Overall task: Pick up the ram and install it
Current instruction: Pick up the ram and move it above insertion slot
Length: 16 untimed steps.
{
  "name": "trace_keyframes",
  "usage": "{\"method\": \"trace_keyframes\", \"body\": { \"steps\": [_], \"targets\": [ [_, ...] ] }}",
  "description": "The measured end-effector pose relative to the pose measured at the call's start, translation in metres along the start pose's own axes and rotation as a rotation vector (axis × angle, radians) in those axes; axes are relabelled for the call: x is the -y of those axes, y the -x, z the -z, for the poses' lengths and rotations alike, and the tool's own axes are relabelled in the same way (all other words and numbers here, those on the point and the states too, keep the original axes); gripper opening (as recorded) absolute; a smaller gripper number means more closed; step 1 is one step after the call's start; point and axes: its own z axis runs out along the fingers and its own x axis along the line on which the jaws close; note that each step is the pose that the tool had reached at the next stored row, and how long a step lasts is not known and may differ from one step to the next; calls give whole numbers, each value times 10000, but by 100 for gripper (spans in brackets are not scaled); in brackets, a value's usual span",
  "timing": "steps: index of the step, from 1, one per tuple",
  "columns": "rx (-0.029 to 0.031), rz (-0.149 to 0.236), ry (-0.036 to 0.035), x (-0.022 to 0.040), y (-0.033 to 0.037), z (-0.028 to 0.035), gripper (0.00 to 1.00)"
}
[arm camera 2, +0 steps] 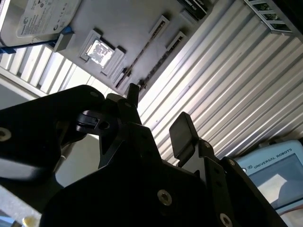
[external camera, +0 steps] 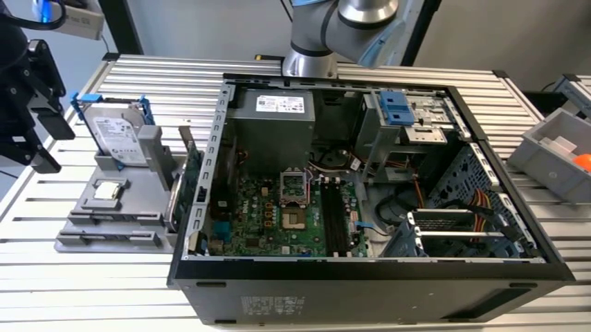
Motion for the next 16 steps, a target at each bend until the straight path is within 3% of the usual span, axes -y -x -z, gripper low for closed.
{"method": "trace_keyframes", "body": {
  "steps": [16],
  "targets": [
    [0, 0, -1, 1, -3, -51, 100]
  ]
}}
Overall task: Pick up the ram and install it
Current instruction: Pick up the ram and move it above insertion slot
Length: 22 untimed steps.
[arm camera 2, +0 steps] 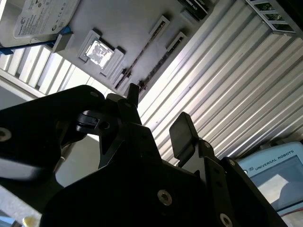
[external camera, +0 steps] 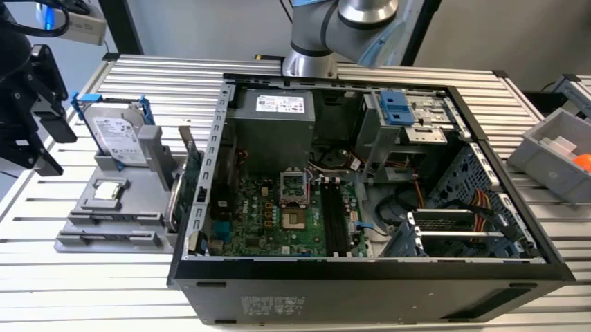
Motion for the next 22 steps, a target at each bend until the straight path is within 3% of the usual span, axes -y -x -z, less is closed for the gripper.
{"method": "trace_keyframes", "body": {
  "steps": [22],
  "targets": [
    [1, 0, 0, 1, -4, -71, 100]
  ]
}}
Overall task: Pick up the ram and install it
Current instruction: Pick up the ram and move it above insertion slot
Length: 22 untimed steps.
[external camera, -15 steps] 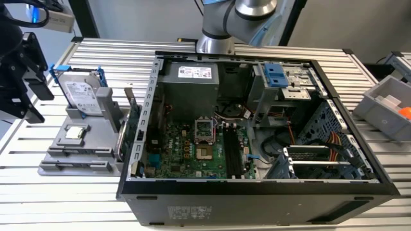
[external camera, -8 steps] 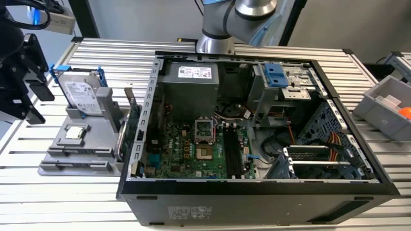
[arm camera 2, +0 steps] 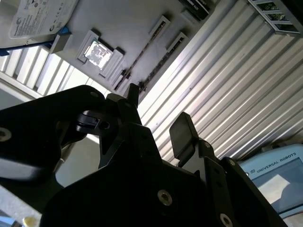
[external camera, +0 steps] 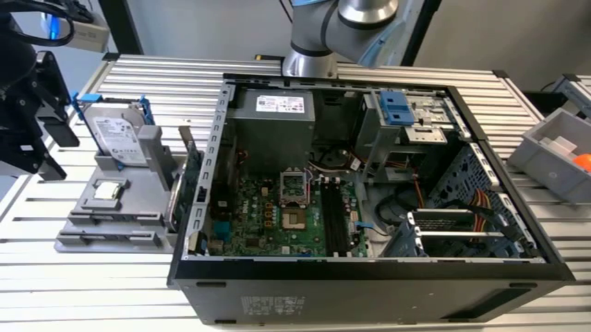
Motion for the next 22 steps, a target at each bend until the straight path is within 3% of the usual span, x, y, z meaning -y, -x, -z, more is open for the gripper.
{"method": "trace_keyframes", "body": {
  "steps": [22],
  "targets": [
    [-1, 0, 1, 1, -5, -85, 100]
  ]
}}
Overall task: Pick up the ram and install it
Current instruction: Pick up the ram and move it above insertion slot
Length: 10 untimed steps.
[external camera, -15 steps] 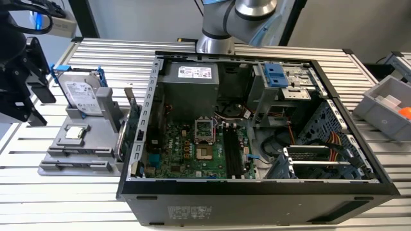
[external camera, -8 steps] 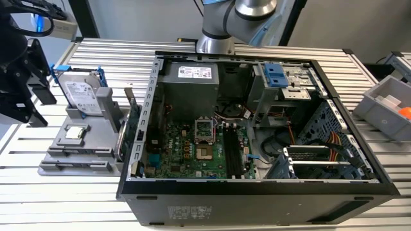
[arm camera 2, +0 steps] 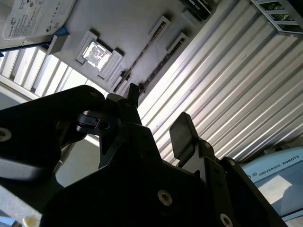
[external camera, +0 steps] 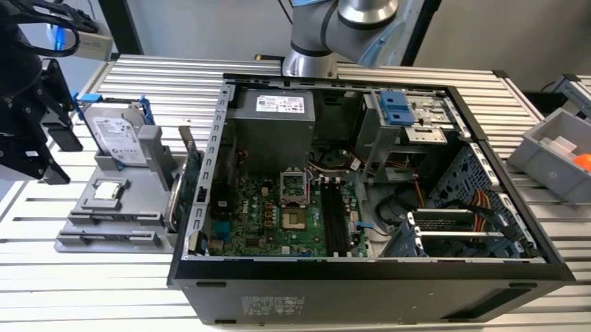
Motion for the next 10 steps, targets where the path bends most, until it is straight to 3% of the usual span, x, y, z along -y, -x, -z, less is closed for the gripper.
{"method": "trace_keyframes", "body": {
  "steps": [10],
  "targets": [
    [1, 0, -1, 0, -3, -42, 100]
  ]
}}
